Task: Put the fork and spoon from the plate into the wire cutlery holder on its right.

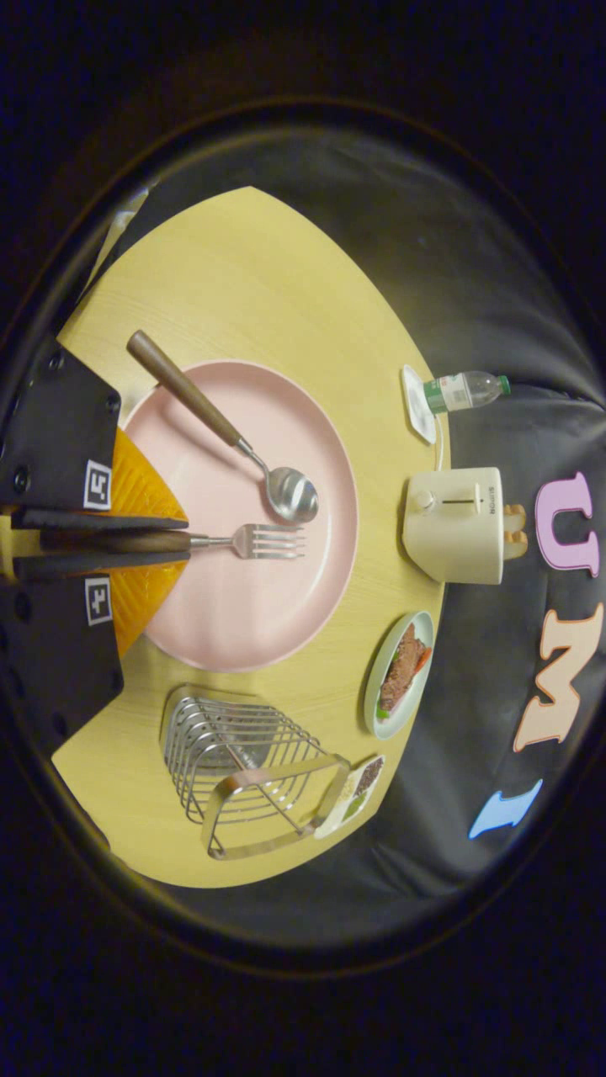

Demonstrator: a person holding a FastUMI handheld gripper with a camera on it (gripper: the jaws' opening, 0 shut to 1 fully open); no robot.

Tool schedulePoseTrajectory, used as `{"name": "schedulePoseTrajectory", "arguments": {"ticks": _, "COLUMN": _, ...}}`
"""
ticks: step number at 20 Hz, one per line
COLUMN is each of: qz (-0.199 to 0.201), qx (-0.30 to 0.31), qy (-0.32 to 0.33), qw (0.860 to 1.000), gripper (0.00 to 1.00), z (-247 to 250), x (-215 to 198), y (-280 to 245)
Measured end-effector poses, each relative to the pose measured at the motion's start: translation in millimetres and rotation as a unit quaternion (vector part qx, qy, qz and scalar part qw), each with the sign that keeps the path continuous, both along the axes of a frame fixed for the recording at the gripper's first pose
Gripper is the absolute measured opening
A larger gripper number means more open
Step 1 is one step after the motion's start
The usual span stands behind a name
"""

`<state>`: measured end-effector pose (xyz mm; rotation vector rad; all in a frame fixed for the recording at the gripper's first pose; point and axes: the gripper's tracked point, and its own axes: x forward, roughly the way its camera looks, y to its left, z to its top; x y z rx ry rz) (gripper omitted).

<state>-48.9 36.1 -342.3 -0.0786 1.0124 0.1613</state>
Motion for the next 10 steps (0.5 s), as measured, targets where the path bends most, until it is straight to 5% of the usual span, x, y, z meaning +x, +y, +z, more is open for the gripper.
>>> {"name": "schedulePoseTrajectory", "arguments": {"ticks": 10, "qz": 0.014, "qx": -0.021, "qy": 0.000, "qw": 1.000, "gripper": 0.10, "z": 20.0, "x": 10.4, "y": -4.6}}
